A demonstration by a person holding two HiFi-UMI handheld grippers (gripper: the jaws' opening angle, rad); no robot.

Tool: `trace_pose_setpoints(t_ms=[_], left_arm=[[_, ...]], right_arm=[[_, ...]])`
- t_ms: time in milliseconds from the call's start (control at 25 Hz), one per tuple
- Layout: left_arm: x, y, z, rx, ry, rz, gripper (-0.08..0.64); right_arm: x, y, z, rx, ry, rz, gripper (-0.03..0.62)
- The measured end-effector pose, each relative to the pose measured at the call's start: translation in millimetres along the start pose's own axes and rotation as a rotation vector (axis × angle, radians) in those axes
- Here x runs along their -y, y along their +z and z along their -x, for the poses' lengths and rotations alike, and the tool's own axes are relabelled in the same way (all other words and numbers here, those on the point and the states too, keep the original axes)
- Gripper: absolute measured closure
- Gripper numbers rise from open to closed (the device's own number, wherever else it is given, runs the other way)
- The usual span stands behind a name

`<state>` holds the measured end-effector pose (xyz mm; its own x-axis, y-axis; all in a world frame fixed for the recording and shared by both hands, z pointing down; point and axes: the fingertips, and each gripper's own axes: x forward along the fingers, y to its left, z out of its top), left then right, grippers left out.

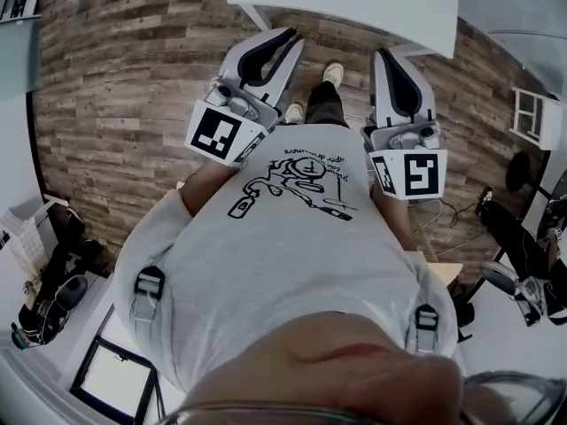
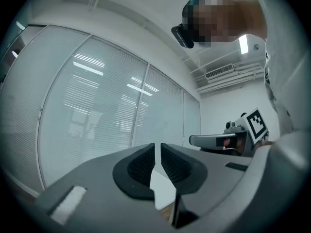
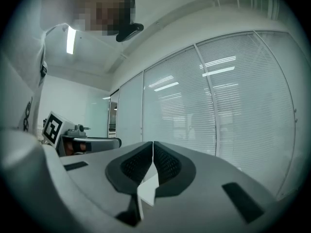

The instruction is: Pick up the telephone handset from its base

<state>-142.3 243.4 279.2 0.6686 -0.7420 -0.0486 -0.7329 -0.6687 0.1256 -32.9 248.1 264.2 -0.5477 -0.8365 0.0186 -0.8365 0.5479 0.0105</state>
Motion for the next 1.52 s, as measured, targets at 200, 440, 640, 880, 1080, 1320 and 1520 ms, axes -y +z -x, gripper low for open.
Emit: trace_pose_setpoints(t_ms=[200, 440, 640, 880, 1080, 1320, 1520], left_arm=[[-5.0, 0.3, -47.3, -0.005, -0.012, -0.008, 0.529], [-7.4, -0.6, -121.2, -0.019, -0.026, -0.018, 0.529], [-5.5, 2.0, -175.5, -0.025, -0.035, -0.025, 0.529], [-8.7, 1.2, -235.4, -0.032, -0.046, -0.03, 0.529], [-9.4, -0.3, -274.0, -0.03, -0.044, -0.038, 0.529], [-16.6, -7.3, -303.6, -0.023, -0.022, -0.036, 0.529], [-32.4, -9.9, -310.9, -0.028, -0.007, -0.028, 0.529]], right_arm=[[42.9, 0.2, -16.4, 0.01, -0.002, -0.011, 0.586], [113.4, -3.2, -38.3, 0.007, -0.008, -0.047, 0.586], [164.9, -0.7, -49.8, 0.007, -0.014, -0.039, 0.586], [218.3, -1.0, -67.2, 0.005, -0.023, -0.009, 0.586], [257.4, -1.7, -76.6, 0.011, -0.027, -0.017, 0.586], [289.0, -8.8, -88.7, 0.01, -0.02, -0.02, 0.586], [290.7, -7.7, -108.4, 0.015, 0.003, -0.025, 0.586]])
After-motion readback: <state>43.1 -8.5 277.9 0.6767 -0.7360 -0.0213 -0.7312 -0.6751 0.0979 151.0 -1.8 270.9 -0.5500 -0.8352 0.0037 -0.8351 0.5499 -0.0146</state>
